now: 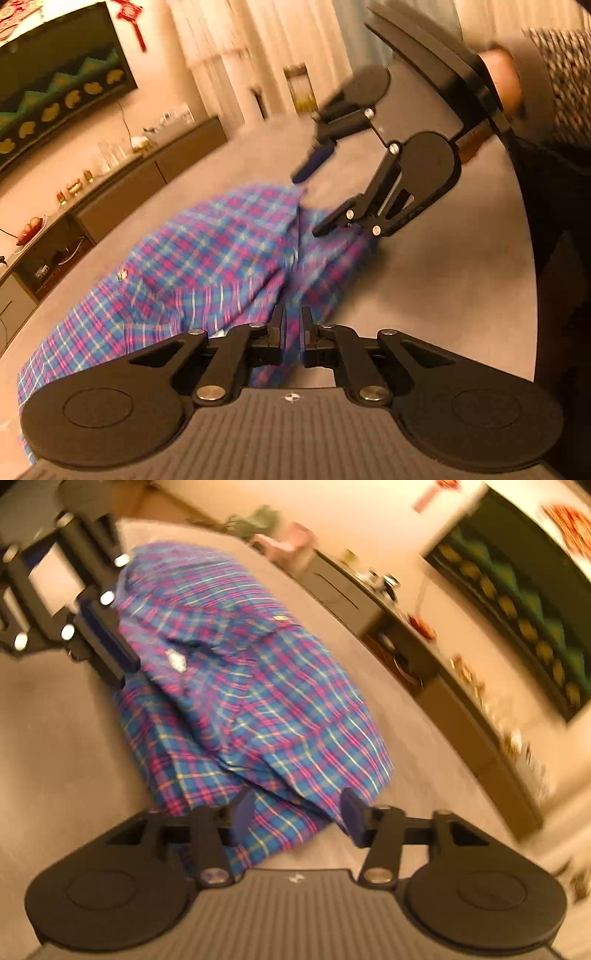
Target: Fold clothes
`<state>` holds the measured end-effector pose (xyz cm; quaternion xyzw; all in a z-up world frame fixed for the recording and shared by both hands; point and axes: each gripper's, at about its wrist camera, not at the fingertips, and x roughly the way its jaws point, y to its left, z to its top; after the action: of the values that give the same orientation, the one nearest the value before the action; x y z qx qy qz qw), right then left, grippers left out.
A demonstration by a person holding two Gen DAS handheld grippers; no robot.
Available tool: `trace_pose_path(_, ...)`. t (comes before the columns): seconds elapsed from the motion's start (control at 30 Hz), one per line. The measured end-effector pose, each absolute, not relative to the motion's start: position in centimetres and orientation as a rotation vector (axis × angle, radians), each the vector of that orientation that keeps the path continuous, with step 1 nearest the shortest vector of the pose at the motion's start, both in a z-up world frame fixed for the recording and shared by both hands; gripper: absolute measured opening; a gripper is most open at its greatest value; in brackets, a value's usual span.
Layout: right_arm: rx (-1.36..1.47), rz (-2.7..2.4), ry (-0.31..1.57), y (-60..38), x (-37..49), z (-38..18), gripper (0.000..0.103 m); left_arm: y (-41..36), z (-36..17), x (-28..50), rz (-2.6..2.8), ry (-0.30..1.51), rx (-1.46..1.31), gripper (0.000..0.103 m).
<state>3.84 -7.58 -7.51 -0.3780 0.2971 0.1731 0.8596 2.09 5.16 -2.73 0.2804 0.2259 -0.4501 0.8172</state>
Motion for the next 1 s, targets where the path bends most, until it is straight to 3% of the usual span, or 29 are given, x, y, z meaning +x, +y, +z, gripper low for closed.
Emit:
trace_pose_path(0.13, -0.927, 0.392, 0.585, -5.7, 4.4, -9.5, 0.055, 10.3, -0.3, 5.9, -0.89, 0.517, 0.355, 0.007)
trace_pose_path(0.2, -0.924, 0.412, 0.592, -5.2, 5.2, -9.4, 0.039, 12.7, -0.5, 8.2, -0.788, 0.547, 0.309, 0.007)
trace_pose_path(0.23, -0.914, 0.42, 0.615, -5.0, 5.7, -9.3, 0.016, 13.8, -0.9, 9.4, -0.732, 0.576, 0.288, 0.007)
trace_pose_path(0.27, -0.911, 0.418, 0.624, -4.7, 5.9, -9.1, 0.001, 14.9, -1.3, 10.7, -0.676, 0.605, 0.267, 0.007)
trace_pose_path(0.5, -0.9, 0.43, 0.585, -2.3, 1.6, -6.0, 0.001, 19.4, -2.1, 15.4, -0.537, 0.729, -0.06, 0.007)
trace_pose_path(0.73, -0.937, 0.451, 0.701, -2.8, 0.1, -9.5, 0.005, 13.8, -4.9, 13.9, -0.58, 0.793, 0.242, 0.007)
trace_pose_path(0.8, -0.738, 0.539, 0.707, -4.5, 0.6, -6.5, 0.014, 13.4, -5.6, 14.0, -0.524, 0.784, 0.311, 0.013)
trace_pose_path(0.87, -0.537, 0.621, 0.708, -6.3, 1.0, -3.6, 0.043, 13.8, -4.5, 13.8, -0.506, 0.766, 0.282, 0.012)
trace_pose_path(0.97, -0.282, 0.637, 0.682, -9.2, 2.5, -0.5, 0.045, 12.6, -2.3, 11.0, -0.671, 0.678, 0.323, 0.016)
trace_pose_path(1.0, -0.247, 0.585, 0.678, -10.2, 3.4, -0.6, 0.045, 12.1, -1.5, 9.9, -0.733, 0.645, 0.341, 0.024)
